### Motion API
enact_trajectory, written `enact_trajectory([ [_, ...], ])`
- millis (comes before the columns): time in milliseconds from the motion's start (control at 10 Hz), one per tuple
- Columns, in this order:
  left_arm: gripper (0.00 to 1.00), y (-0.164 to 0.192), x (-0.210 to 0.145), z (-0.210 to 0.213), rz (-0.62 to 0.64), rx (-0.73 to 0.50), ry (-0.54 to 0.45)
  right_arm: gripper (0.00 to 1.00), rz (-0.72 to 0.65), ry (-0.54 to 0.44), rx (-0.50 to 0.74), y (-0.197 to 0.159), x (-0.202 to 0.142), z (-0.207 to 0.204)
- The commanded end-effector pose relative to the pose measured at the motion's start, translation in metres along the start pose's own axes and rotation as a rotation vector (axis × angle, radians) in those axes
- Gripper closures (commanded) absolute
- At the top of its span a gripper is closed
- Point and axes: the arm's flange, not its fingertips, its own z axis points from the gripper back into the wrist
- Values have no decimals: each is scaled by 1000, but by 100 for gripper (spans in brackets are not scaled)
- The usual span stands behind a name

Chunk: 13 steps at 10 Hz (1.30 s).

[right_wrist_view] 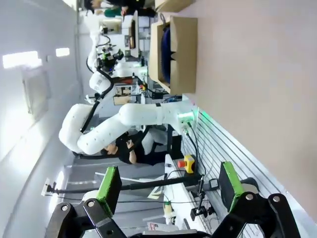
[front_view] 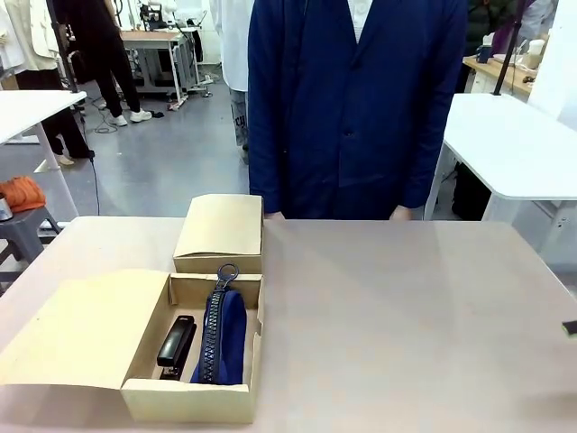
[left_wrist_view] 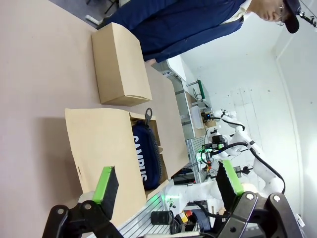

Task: Place items inside the box.
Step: Pick up a Pencil pouch or Stapler and place it inside the Mailer Box closest to the robot, then close the lid of the Mailer Box closest to the robot.

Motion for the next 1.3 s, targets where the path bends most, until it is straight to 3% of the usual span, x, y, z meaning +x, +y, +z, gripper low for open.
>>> enact_trajectory([
  [0,0,-2,0,-1,-20,-20,-15,0,14,-36,-28,45,4,-5],
  [1200,0,-2,0,-1,-20,-20,-15,0,14,-36,-28,45,4,-5],
])
